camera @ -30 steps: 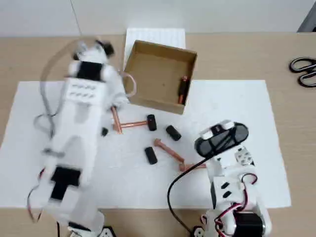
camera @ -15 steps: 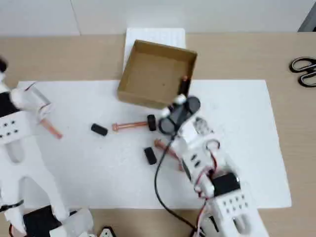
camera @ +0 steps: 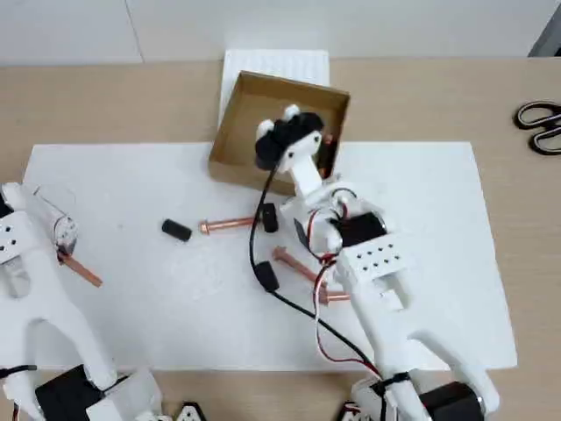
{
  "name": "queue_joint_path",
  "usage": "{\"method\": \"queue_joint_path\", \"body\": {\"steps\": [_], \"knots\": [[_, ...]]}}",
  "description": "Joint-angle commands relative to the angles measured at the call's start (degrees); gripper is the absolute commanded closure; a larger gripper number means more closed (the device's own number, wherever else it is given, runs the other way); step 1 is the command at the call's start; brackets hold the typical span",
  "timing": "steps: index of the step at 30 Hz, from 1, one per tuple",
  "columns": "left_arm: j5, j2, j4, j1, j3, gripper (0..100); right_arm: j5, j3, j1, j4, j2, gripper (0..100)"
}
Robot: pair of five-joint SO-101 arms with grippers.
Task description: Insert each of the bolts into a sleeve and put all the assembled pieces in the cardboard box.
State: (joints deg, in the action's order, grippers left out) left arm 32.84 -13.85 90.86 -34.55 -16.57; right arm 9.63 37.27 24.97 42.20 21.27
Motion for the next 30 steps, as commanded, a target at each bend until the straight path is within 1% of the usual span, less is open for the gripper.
{"method": "queue_joint_path", "body": {"steps": [1,8,10,16,22,27,30], "knots": [[-0.18,-2.46,-2.55,-0.26,-1.19,99,-0.70,-2.99,1.54,0.66,-1.01,85.1],[-0.18,-2.55,-3.08,-0.26,-1.45,99,-0.44,-2.02,1.54,6.02,-8.31,85.1],[-0.18,-2.55,-3.08,-0.18,-1.45,99,-0.53,-2.11,0.40,7.08,-11.47,85.1],[-0.09,-2.55,-3.16,0.00,-1.45,99,-0.35,-4.75,-4.62,7.16,-17.19,85.1],[-0.09,-2.55,-3.78,0.09,-1.45,99,-0.26,-5.19,-4.70,6.11,-17.71,85.1],[-0.09,-2.55,-3.78,0.09,-1.45,99,-0.18,-5.19,-4.79,5.05,-21.49,85.3],[-0.09,-2.55,-3.78,0.09,-1.45,99,-0.18,-5.80,-4.97,4.09,-24.75,88.4]]}}
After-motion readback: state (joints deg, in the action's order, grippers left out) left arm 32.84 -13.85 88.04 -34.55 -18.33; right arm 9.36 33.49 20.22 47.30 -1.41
